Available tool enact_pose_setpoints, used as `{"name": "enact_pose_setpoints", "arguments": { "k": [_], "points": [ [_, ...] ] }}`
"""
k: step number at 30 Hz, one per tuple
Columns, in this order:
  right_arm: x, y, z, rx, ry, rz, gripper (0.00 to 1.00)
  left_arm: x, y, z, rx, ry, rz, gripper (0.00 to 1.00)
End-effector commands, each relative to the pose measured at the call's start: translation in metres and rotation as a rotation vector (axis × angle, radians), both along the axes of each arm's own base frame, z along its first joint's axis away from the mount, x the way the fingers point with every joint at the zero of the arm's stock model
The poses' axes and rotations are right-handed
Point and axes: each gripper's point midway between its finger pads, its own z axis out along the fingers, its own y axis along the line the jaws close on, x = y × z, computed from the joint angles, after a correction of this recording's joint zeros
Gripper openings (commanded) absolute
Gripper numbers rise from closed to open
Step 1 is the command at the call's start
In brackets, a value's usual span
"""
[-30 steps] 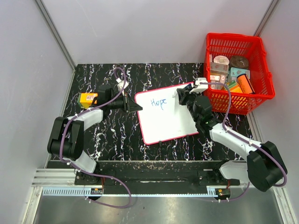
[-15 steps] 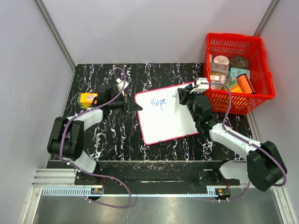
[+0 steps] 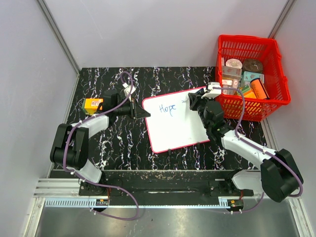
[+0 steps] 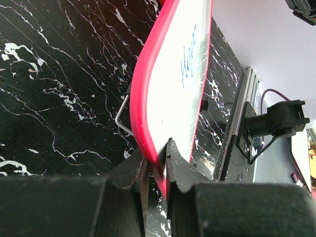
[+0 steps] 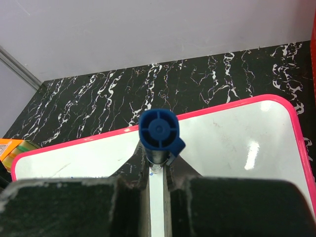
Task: Write a sentence on the whiteboard
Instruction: Write on the whiteboard with the whiteboard.
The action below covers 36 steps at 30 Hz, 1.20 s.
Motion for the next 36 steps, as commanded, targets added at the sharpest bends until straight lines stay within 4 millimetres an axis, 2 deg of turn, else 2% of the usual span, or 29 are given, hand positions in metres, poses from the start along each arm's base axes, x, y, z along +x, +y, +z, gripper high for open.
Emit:
{"name": "enact_pose_setpoints", "arguments": {
  "k": [1,14,27,32,36],
  "points": [
    [0.004,0.003,0.015,0.034,-0.029,0.002,0.00,0.022,0.015,-0.023,0.120,-0.131,0.073,0.00],
    [-0.009,0.005,-0.007,0.028,0.025,0.047,0.00,0.022,0.014,-0.023,0.119,-0.129,0.072,0.00],
    [-0.024,-0.003,-0.017,0.025,0.048,0.050,0.00,0.023,0.014,-0.024,0.120,-0.126,0.073,0.00],
    [-0.022,-0.007,-0.013,0.021,0.042,0.029,0.00,0.023,0.014,-0.023,0.119,-0.129,0.072,0.00],
    [-0.018,-0.010,-0.002,0.021,0.026,0.001,0.00,0.023,0.014,-0.024,0.121,-0.126,0.074,0.00]
  ]
}}
